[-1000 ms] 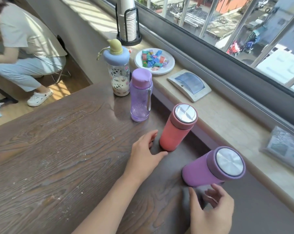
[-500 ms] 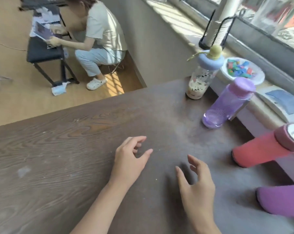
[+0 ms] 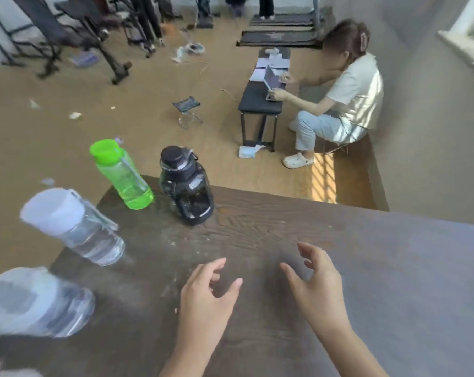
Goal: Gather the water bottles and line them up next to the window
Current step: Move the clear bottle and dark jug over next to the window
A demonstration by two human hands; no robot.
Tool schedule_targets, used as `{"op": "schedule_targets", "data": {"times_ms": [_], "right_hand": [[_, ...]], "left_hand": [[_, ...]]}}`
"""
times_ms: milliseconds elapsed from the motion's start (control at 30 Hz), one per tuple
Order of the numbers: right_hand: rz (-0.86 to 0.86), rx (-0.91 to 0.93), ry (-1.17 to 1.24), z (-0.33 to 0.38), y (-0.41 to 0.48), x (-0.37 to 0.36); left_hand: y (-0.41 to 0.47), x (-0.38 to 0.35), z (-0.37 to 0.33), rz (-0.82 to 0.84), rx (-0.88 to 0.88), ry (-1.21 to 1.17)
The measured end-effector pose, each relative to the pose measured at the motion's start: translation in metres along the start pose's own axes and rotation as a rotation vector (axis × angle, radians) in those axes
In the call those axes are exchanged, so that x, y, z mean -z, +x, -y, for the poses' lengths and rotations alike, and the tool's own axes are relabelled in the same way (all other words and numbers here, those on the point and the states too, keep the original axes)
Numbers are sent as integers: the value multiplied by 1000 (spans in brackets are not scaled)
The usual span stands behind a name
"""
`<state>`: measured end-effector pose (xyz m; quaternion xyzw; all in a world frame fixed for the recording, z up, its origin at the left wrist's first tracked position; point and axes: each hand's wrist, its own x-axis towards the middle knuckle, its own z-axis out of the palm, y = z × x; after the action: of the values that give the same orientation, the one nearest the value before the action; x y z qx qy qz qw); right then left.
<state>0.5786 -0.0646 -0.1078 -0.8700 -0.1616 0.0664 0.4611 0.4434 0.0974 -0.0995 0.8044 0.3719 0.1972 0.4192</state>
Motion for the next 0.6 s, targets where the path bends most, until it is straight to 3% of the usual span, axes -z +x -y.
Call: {"op": "schedule_targets", "data": {"times_ms": [267,400,600], "right_hand": [[228,157,13,80,41,-108],[300,88,93,102,65,-140],[377,111,156,106,97,-162]], "left_hand": [[6,74,53,-369,291,-62],[24,89,64,-443,440,-128],[68,84,62,-593,496,-161]]}}
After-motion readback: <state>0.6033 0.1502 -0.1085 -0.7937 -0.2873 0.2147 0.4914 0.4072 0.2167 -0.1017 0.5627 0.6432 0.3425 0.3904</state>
